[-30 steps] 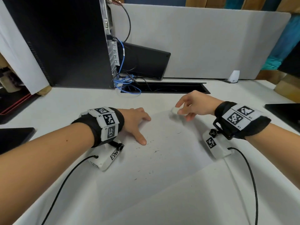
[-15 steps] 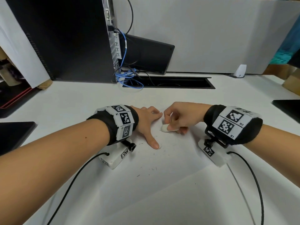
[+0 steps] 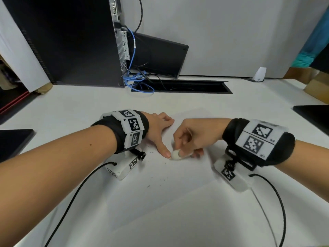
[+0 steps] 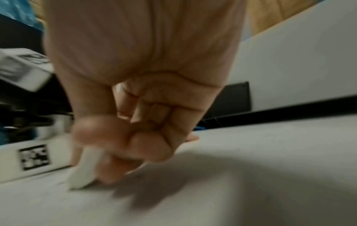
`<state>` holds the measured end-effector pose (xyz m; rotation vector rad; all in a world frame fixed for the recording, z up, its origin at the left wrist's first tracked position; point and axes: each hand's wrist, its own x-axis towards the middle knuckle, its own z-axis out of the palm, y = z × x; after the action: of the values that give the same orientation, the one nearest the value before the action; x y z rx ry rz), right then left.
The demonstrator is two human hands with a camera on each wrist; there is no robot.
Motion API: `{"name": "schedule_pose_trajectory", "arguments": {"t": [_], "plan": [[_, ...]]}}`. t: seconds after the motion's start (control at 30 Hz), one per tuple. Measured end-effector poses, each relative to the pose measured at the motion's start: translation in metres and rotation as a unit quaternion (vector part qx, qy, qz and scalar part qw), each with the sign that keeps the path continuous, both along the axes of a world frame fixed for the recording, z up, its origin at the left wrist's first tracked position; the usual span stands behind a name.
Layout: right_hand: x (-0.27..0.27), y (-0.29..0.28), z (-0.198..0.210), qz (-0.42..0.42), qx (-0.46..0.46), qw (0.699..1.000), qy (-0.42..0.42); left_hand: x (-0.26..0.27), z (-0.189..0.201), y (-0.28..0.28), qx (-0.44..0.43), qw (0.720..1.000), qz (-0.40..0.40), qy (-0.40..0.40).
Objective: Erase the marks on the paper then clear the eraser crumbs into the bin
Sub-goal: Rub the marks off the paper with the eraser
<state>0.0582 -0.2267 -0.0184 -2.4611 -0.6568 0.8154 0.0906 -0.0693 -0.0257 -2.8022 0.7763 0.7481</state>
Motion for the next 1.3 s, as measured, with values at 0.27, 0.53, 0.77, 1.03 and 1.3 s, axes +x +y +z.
{"name": "schedule_pose_trajectory", "arguments": {"t": [0.27, 0.53, 0.77, 1.03, 1.3], "plan": [[-0.002, 0.006, 0.004, 0.004, -0.012, 0.998, -0.054, 0.000, 0.000, -0.002, 0.024, 1.000, -0.018, -0.010], [-0.007, 0.008, 0.008, 0.034, -0.039, 0.997, -0.055, -0.002, 0.002, -0.003, 0.033, 0.999, -0.021, -0.020], [-0.009, -0.013, 0.012, -0.006, -0.046, 0.997, -0.057, -0.004, 0.005, -0.004, 0.036, 0.999, -0.008, -0.013], [-0.008, -0.015, 0.010, 0.001, -0.044, 0.998, -0.048, -0.004, 0.006, -0.006, 0.036, 0.999, 0.000, -0.004], [0.020, -0.052, 0.035, -0.214, 0.087, 0.955, -0.187, 0.003, 0.011, -0.005, -0.010, 1.000, 0.012, -0.007]]}}
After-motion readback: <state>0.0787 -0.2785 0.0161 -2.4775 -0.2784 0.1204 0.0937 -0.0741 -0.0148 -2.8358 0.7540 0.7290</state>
